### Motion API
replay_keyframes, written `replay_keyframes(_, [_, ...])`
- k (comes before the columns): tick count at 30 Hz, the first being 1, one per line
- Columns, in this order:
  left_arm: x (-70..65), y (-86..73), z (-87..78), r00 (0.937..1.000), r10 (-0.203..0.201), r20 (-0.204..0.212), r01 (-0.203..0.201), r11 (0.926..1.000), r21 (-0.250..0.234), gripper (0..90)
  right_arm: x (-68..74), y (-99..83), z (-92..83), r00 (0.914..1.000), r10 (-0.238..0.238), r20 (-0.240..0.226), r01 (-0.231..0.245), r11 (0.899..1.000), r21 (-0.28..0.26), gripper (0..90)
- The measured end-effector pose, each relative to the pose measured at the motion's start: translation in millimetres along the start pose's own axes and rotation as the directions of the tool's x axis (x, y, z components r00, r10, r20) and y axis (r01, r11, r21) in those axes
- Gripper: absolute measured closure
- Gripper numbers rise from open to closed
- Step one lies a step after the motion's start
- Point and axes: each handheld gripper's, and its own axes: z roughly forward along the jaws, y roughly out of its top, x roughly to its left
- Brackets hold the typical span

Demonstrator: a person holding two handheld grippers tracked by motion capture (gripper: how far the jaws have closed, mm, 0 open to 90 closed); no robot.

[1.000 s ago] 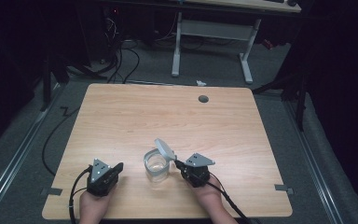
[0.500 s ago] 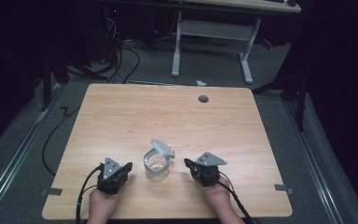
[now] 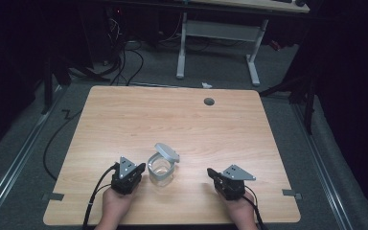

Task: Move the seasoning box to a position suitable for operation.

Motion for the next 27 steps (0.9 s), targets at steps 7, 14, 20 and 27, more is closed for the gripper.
replay_keyframes(7, [-5.3, -3.9, 3.7, 0.9999, 0.004, 0.01, -0.004, 1.0, 0.004, 90.0, -3.1, -5.0, -2.1, 0.9999, 0.012, 0.009, -0.012, 1.0, -0.004, 90.0])
replay_keyframes(14, [-6.9, -5.0, 2.0, 0.9999, 0.006, 0.014, -0.006, 0.9999, 0.008, 90.0, -4.3, -5.2, -2.2, 0.9998, 0.016, 0.012, -0.016, 1.0, -0.01, 90.0])
replay_keyframes(20, [-11.3, -7.8, -1.9, 0.9996, 0.007, 0.028, -0.007, 0.9998, 0.016, 90.0, -5.7, -5.1, -2.2, 0.9997, 0.019, 0.018, -0.019, 1.0, -0.011, 89.9])
replay_keyframes(27, [-20.3, -13.0, -5.5, 0.9986, 0.008, 0.053, -0.009, 0.9996, 0.025, 90.0, -7.0, -5.7, -2.6, 0.9994, 0.027, 0.021, -0.027, 1.0, -0.012, 90.0])
